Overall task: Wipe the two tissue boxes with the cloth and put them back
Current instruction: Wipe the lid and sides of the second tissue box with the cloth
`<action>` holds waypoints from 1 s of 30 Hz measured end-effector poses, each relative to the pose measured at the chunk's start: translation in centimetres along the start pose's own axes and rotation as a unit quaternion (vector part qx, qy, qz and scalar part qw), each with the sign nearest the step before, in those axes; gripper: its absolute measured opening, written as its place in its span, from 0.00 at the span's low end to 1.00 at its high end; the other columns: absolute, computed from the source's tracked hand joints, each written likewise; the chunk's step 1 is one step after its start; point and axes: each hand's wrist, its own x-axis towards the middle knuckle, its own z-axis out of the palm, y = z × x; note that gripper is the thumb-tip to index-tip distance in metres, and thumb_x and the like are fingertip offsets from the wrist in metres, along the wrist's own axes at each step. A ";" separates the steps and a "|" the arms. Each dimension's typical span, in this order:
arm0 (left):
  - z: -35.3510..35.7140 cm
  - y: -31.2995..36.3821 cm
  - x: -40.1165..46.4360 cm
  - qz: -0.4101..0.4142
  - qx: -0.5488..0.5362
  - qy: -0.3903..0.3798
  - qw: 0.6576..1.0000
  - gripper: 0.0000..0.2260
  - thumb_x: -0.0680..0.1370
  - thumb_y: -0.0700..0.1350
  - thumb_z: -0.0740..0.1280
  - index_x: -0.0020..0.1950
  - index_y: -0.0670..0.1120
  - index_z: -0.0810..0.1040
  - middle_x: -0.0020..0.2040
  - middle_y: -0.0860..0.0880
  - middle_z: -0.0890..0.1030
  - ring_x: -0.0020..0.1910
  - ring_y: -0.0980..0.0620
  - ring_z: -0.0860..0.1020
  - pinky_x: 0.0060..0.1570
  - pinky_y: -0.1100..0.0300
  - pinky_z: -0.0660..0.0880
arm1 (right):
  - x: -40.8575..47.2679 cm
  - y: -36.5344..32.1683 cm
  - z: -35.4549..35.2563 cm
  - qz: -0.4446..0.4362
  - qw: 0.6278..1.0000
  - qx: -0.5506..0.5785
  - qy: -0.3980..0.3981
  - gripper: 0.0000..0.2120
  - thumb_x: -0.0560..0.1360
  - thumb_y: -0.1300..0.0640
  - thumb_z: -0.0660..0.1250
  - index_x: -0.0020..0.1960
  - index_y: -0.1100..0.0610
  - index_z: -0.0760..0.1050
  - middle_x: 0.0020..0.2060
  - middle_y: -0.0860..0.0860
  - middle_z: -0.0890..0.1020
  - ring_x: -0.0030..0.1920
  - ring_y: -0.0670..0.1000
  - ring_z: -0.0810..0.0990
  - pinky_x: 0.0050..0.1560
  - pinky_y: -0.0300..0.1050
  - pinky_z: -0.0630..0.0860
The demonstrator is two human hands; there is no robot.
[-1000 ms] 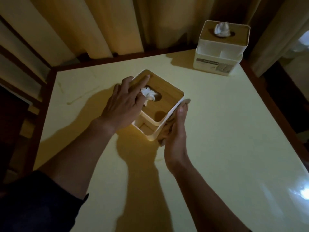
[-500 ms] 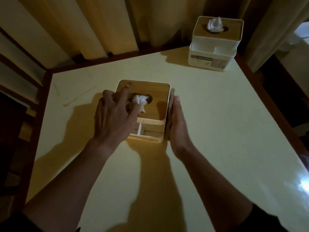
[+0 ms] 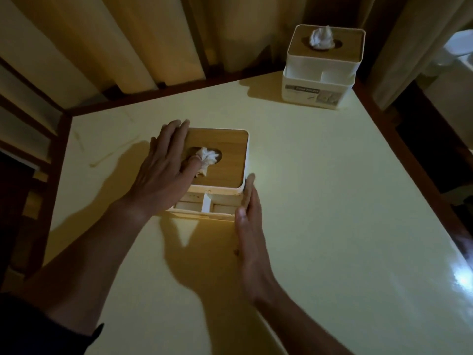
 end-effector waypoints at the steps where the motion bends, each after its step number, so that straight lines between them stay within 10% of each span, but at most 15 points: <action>1: 0.2 -0.2 0.1 0.006 0.007 0.002 1.000 0.29 0.85 0.55 0.57 0.84 0.55 0.49 0.81 0.57 0.52 0.80 0.51 0.56 0.77 0.37 0.61 | 1.5 0.1 -0.5 0.012 1.000 -0.003 -0.002 0.45 0.75 0.18 0.50 0.86 0.36 0.47 0.85 0.34 0.55 0.86 0.44 0.53 0.85 0.66 0.53; 5: 0.5 -0.4 0.2 0.010 0.008 0.013 1.000 0.28 0.85 0.55 0.57 0.84 0.54 0.51 0.80 0.55 0.54 0.79 0.50 0.59 0.76 0.38 0.63 | 8.9 -2.0 -2.1 0.033 0.999 0.000 -0.032 0.47 0.72 0.15 0.52 0.84 0.40 0.61 0.80 0.47 0.70 0.80 0.53 0.69 0.78 0.68 0.66; 15: 0.7 -0.5 0.4 0.025 0.018 0.045 0.999 0.31 0.81 0.59 0.54 0.83 0.51 0.55 0.79 0.51 0.58 0.76 0.48 0.64 0.69 0.51 0.65 | -0.7 -0.4 -0.1 -0.027 0.999 0.002 -0.037 0.42 0.79 0.23 0.52 0.86 0.35 0.42 0.84 0.33 0.51 0.85 0.42 0.54 0.83 0.64 0.60; 24: 0.6 -0.6 0.4 0.031 0.020 0.040 0.999 0.31 0.81 0.60 0.53 0.83 0.50 0.56 0.79 0.50 0.59 0.74 0.47 0.66 0.66 0.51 0.66 | 9.9 -2.9 -1.1 0.036 0.999 -0.019 -0.004 0.52 0.68 0.12 0.52 0.86 0.37 0.53 0.84 0.46 0.63 0.83 0.53 0.63 0.79 0.70 0.64; 30: 0.8 -0.6 0.5 0.020 0.024 0.046 0.998 0.31 0.81 0.60 0.54 0.83 0.49 0.57 0.78 0.50 0.60 0.73 0.47 0.67 0.67 0.49 0.68 | 2.1 -1.6 -0.2 -0.053 0.999 -0.003 -0.012 0.38 0.82 0.30 0.52 0.87 0.41 0.48 0.84 0.39 0.60 0.83 0.43 0.62 0.80 0.63 0.66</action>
